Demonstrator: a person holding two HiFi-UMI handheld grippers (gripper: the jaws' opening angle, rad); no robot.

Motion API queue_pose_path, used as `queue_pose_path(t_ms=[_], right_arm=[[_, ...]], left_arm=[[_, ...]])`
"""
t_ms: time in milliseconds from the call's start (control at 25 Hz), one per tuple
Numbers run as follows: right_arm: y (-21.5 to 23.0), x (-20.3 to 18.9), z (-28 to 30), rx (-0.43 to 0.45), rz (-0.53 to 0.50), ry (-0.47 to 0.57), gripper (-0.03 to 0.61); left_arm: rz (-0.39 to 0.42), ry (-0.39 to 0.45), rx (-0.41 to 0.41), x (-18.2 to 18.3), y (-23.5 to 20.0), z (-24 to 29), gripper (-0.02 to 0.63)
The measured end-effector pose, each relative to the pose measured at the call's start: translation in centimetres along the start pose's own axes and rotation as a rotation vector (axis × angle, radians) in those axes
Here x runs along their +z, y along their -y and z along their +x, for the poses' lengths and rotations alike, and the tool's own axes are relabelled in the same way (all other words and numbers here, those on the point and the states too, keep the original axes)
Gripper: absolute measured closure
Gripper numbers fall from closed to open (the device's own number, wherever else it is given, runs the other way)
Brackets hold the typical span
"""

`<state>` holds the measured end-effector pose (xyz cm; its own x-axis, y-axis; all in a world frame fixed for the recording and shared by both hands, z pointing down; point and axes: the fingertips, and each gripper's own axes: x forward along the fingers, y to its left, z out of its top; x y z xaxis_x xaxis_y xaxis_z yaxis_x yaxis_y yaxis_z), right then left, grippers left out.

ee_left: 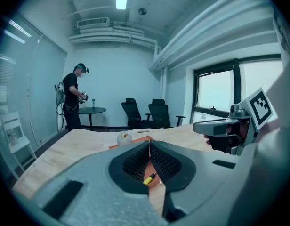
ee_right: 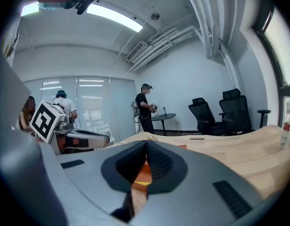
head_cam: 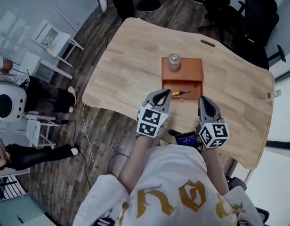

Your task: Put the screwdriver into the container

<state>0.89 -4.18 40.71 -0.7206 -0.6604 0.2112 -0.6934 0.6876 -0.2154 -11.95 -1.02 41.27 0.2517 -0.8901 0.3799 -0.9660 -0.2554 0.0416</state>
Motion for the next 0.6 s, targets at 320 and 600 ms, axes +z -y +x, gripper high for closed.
queue_pose_path(t_ms=[320, 600], right_arm=[[-1.6, 0.6, -0.6, 0.018, -0.070, 0.006, 0.568], [-1.5, 0.8, -1.0, -0.001, -0.078, 0.016, 0.568]], left_arm=[[-0.009, 0.074, 0.012, 0.9, -0.2, -1.7, 0.601], [-0.036, 0.110, 0.000, 1.6, -0.5, -1.6, 0.601]])
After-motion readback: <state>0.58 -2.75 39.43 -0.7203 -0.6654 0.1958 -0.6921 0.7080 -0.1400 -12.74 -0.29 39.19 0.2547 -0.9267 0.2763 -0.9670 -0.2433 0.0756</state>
